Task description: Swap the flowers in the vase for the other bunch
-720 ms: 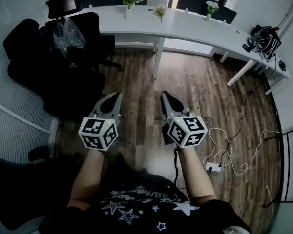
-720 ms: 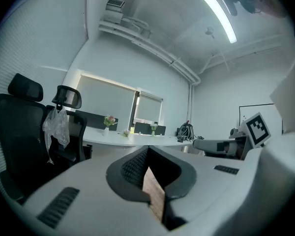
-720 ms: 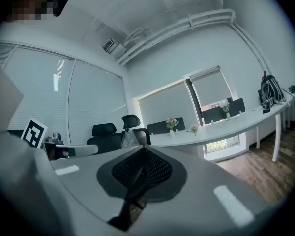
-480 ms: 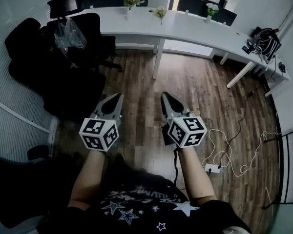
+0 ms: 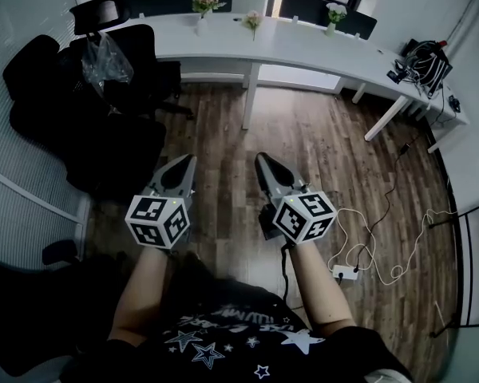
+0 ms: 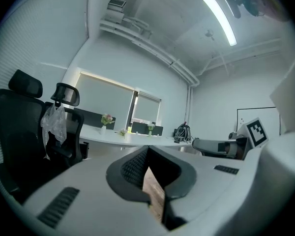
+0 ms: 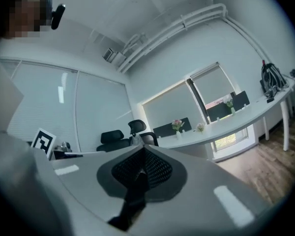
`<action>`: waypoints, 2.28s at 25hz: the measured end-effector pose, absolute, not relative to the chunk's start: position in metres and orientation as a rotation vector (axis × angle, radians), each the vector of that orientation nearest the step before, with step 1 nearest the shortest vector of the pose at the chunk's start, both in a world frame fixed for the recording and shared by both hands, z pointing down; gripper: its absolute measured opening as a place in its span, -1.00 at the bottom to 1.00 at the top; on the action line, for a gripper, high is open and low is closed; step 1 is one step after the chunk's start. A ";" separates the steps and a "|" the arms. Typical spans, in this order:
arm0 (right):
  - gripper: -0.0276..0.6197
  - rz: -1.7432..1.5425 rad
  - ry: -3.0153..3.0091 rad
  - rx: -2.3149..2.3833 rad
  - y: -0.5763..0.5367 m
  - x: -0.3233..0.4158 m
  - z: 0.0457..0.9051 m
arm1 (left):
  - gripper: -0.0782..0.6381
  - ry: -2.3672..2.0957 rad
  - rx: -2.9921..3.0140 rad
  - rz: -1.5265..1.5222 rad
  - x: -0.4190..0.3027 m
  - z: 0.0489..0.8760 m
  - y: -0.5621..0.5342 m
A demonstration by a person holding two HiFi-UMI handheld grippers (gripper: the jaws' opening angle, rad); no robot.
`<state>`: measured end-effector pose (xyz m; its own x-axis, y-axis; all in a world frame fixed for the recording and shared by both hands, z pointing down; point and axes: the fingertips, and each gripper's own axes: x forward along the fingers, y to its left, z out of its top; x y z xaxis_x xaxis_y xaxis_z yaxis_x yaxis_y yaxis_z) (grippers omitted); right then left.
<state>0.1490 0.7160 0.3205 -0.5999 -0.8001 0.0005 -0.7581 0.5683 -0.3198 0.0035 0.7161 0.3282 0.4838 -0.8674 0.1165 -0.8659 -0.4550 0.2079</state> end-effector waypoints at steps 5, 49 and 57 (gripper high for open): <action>-0.91 -0.432 2.670 -1.315 0.723 0.154 0.341 | -0.76 -1.440 2.481 -0.016 0.014 0.344 0.723; -0.91 -0.530 2.635 -1.500 0.365 0.048 0.353 | -0.76 -1.309 2.520 -0.098 -0.106 0.348 0.357; -0.91 -0.576 2.612 -1.553 0.336 0.061 0.369 | -0.76 -1.355 2.492 0.009 -0.107 0.368 0.321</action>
